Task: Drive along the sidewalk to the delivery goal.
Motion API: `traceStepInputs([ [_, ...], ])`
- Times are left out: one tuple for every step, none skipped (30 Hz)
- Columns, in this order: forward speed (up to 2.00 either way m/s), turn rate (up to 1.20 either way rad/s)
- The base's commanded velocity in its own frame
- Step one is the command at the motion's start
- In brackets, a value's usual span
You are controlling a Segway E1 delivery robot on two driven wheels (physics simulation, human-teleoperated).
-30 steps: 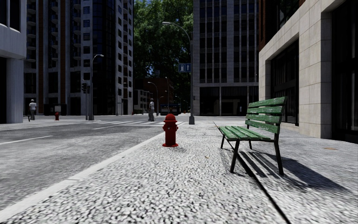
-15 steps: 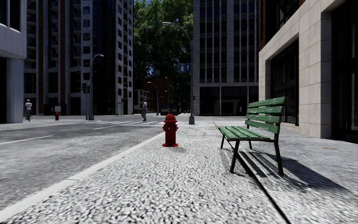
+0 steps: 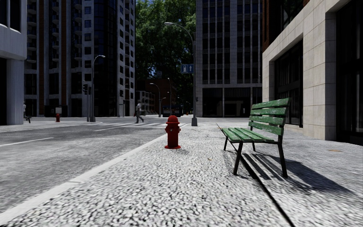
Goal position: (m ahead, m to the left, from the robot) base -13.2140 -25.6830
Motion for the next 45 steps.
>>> traceStepInputs([
  [0.0, -0.4],
  [0.0, -0.78],
  [0.0, -0.95],
  [0.0, -1.2],
  [0.0, -1.2],
  [0.0, -1.2],
  [0.0, -1.2],
  [0.0, -1.2],
  [0.0, -1.2],
  [0.0, -1.2],
  [0.0, -1.2],
  [0.0, -1.2],
  [0.0, -1.2],
  [0.0, -1.2],
  [0.0, -1.2],
  [0.0, -1.2],
  [0.0, -1.2],
  [0.0, -1.2],
  [0.0, -1.2],
  [0.0, -1.2],
  [0.0, -1.2],
  [0.0, -1.18],
  [0.0, -1.16],
  [0.0, -1.15],
  [0.0, -1.15],
  [0.0, -1.15],
  [0.0, -1.15],
  [0.0, -1.15],
  [0.0, -1.15],
  [0.0, -1.14],
  [0.0, -1.14],
  [0.0, -1.14],
  [0.0, -1.14],
  [0.0, -1.14],
  [0.0, -1.14],
  [0.0, -1.14],
  [0.0, -1.14],
  [0.0, -1.14],
  [0.0, -1.14],
  [0.0, -1.14],
  [0.0, -1.14],
  [0.0, -1.14],
  [0.0, -1.13],
  [0.0, -1.13],
  [0.0, -1.13],
])
